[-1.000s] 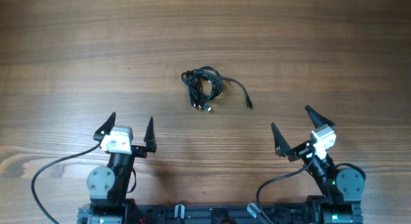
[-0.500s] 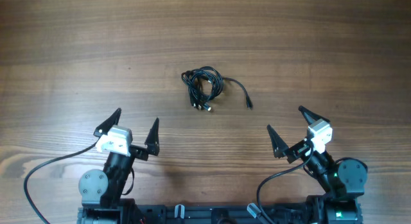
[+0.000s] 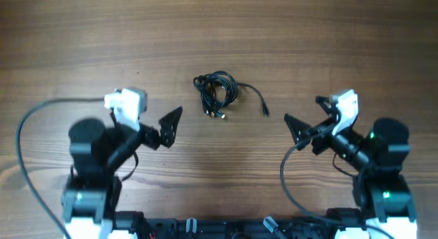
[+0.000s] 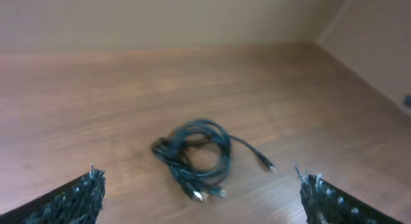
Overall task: Untangle cables
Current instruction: 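Move the left gripper down onto the black cable bundle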
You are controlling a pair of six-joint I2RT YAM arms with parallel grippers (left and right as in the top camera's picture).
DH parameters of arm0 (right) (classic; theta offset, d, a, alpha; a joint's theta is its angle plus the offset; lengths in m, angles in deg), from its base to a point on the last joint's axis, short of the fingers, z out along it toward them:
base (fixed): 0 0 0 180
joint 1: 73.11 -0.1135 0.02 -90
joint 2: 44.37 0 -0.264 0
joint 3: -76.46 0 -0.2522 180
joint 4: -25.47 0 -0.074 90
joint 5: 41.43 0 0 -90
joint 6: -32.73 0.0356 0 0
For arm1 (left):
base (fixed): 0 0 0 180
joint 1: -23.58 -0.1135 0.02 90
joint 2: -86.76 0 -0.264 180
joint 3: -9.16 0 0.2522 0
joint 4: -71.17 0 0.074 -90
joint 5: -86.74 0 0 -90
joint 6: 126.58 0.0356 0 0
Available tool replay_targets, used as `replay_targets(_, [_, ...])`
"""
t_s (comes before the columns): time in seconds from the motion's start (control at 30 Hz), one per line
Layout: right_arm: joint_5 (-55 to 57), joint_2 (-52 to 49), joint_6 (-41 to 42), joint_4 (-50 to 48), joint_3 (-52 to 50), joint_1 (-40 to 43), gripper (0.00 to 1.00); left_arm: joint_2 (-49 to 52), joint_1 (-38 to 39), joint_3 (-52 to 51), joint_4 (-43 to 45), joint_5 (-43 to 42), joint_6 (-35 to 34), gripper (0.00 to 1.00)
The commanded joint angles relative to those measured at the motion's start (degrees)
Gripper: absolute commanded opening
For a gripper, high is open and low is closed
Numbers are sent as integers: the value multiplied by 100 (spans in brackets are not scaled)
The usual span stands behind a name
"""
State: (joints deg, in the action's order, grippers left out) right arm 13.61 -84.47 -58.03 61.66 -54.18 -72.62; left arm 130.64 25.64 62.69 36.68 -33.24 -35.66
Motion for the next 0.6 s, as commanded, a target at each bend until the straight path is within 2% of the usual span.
replay_targets(0.0, [-122,-688,-48,566,859,13,100,1276,-31,968,-330,-761,-31,100])
replay_targets(0.13, [-162,-1558,-76,1558,1814,13,100,2549,11,1788,-756,-1008,-33,100])
replay_targets(0.23, [-221,-2232,-63,1991,2361,13,100,3169,153,1934,-527,-1311,-31,100])
replay_targets(0.37, [-765,-2756,101,1596,2409,13,100,3543,365,1934,39,-1567,-33,100])
replay_targets(0.47, [-802,-3077,1003,1425,2406,13,100,3576,509,1934,376,-1650,-35,100])
replay_targets(0.5, [-831,-3152,1049,1397,2406,11,100,3576,557,1934,459,-1648,-39,100])
replay_targets(0.57, [-890,-3296,1029,1381,2406,11,100,3598,649,1934,671,-1403,-452,100])
